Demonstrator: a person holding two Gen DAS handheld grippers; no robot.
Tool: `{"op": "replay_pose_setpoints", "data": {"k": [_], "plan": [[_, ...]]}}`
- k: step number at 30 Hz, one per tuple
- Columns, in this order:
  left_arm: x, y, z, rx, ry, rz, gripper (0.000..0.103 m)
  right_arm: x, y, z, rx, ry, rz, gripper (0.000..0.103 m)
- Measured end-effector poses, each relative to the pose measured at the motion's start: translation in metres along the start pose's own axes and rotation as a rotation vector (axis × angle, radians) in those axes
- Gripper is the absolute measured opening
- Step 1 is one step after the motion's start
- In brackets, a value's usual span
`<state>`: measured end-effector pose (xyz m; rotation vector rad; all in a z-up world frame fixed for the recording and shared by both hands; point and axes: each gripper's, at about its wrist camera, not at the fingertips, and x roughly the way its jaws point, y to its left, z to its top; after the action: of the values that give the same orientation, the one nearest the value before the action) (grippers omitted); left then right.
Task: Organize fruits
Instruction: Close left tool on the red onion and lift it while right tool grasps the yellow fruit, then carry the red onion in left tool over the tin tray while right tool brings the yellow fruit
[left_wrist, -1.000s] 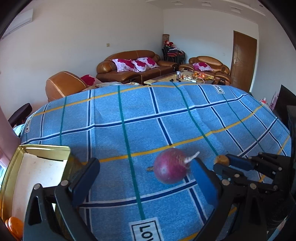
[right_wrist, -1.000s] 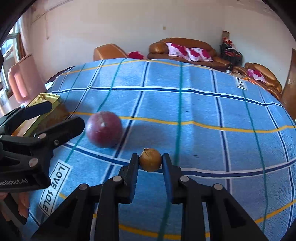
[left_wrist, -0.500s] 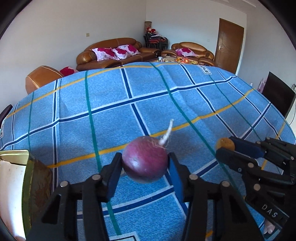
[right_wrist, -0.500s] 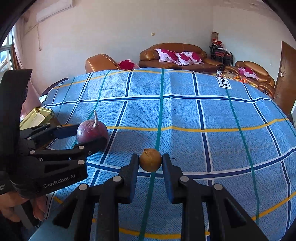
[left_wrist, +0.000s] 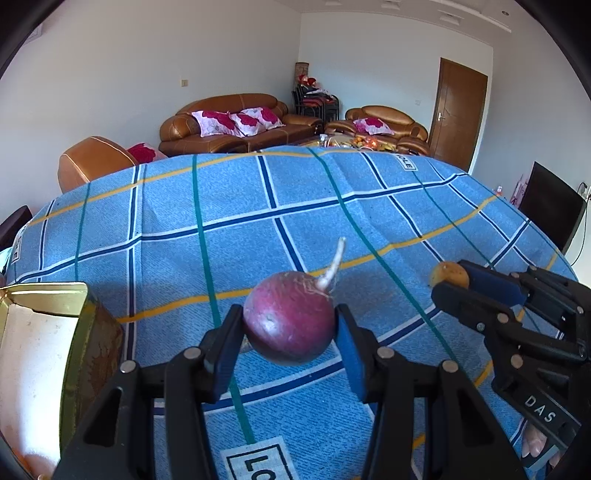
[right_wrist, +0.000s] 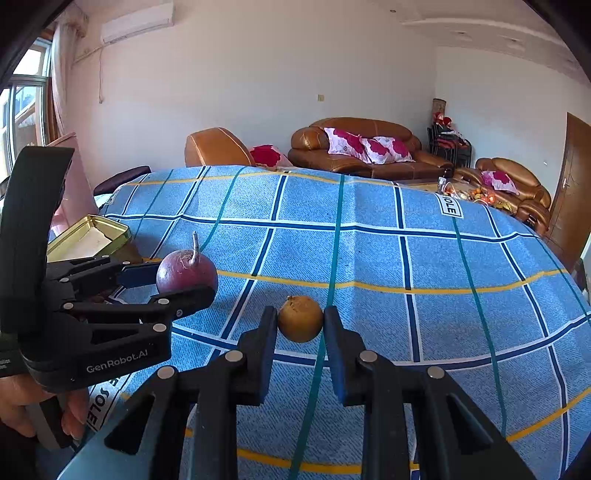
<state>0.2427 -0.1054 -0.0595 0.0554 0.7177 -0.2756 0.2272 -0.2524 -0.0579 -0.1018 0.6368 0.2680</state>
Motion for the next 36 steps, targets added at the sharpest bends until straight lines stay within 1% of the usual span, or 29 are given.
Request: {"op": "replay_pose_setpoints", "data": {"k": [5, 14, 20, 29, 34, 36], "plan": [[-0.013, 0.000, -0.002, 0.003, -0.053, 0.015, 0.051, -0.010, 0.004, 0.000, -0.021, -0.057, 0.002, 0.027], [-0.030, 0.004, -0.008, -0.007, -0.114, 0.033, 0.051, -0.022, 0.003, -0.001, -0.016, -0.122, -0.011, 0.027], [-0.040, 0.007, -0.013, -0.023, -0.153, 0.055, 0.051, -0.030, 0.012, -0.002, -0.053, -0.172, -0.034, 0.027], [-0.054, 0.004, -0.019, -0.007, -0.214, 0.089, 0.051, -0.040, 0.022, -0.006, -0.099, -0.218, -0.050, 0.027], [-0.059, 0.004, -0.021, -0.004, -0.234, 0.099, 0.051, -0.045, 0.026, -0.009, -0.101, -0.240, -0.035, 0.027], [-0.061, 0.005, -0.022, -0.004, -0.241, 0.103, 0.051, -0.048, 0.030, -0.011, -0.116, -0.255, -0.045, 0.027]]}}
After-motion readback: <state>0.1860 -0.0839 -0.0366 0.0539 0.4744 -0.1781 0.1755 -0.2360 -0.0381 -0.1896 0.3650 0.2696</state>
